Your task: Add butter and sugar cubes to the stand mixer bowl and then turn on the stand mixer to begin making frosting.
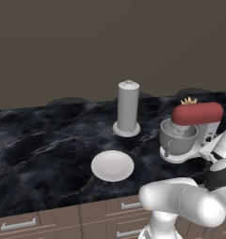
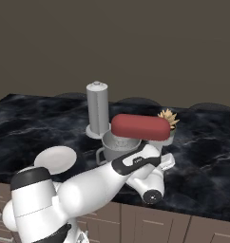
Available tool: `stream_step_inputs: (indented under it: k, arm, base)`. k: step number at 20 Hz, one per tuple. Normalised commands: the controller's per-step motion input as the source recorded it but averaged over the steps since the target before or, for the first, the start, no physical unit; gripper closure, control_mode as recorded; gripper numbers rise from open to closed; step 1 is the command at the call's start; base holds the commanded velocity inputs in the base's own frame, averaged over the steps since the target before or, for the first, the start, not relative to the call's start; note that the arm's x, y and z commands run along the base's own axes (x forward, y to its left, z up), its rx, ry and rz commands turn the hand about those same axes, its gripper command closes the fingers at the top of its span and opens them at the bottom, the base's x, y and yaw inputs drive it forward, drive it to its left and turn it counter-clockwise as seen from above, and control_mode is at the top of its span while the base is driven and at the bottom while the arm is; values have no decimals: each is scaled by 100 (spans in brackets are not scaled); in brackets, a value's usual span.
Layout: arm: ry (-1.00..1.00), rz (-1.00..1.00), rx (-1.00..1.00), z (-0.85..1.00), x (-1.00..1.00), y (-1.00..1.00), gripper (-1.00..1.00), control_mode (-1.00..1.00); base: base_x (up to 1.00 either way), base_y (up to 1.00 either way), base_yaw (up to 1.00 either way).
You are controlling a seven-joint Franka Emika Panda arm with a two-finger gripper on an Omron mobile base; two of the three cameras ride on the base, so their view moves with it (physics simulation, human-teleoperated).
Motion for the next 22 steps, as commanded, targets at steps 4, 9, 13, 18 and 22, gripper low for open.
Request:
stream_step_inputs:
  k: [4, 9, 13, 18, 22]
  arm:
    - [0, 0, 0, 0, 0, 0, 100, -100]
    - [0, 0, 0, 0, 0, 2, 100, -100]
    - [0, 0, 0, 0, 0, 7, 100, -100]
    - [0, 0, 0, 0, 1, 4, 100, -100]
    - [-1, 0, 7, 0, 0, -2, 100, -100]
  base:
    - [0, 0, 0]
    - [0, 0, 0]
    - [0, 0, 0]
    - [0, 0, 0]
    - [0, 0, 0]
